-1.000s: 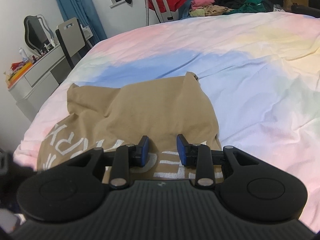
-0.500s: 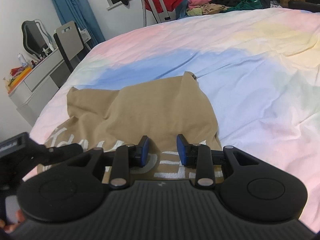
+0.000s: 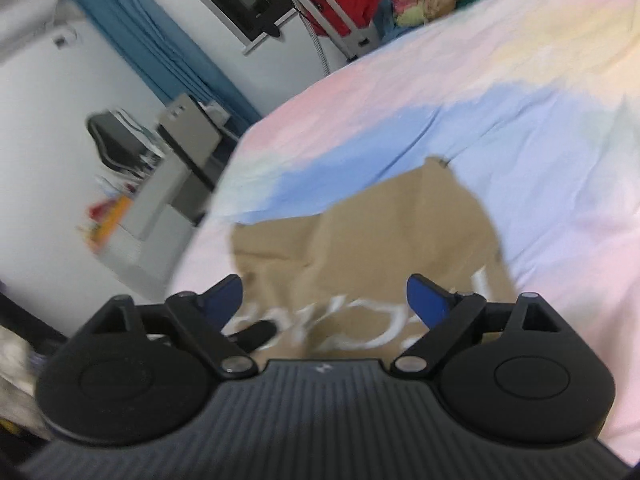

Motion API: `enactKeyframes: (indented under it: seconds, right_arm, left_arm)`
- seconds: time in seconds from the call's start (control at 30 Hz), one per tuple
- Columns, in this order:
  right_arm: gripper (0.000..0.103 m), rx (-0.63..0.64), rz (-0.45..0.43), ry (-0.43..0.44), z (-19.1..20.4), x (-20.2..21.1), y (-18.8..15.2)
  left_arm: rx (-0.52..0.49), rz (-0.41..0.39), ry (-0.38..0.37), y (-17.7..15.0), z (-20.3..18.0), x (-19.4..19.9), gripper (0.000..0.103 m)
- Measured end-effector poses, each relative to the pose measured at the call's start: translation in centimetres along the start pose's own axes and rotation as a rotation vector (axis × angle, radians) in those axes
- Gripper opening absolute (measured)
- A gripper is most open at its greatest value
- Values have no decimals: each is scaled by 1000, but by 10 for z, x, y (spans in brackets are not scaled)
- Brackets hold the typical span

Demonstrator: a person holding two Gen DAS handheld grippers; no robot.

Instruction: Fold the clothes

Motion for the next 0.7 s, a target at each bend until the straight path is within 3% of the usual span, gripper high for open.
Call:
enactKeyframes:
  seconds: [0.27, 0.4, 0.53, 0.7]
  right_arm:
    - [93, -555, 213, 97, -32, -4, -37]
    - [93, -777, 277, 141, -49, -14, -59]
    - [93, -855, 240, 116, -62, -22, -70]
    - [88, -937, 98, 81, -81, -17, -70]
  left_arm:
    - [31, -3, -5, 2, 3, -4, 40]
    - [37, -42, -56, 3, -5, 1, 36]
    - [70, -50, -91, 5, -6, 1, 35]
    - [124, -29, -81, 5, -1, -3, 35]
Point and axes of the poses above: each gripper's, at about its wrist camera, not at the fingertips, and x roughly against the way its jaws point, z to its left, y to its top, the point moved 4 cm from there along -x, roughly the way its jaws point, and after that the axes turned 13 degrees about -z, right-handed, at the moved point
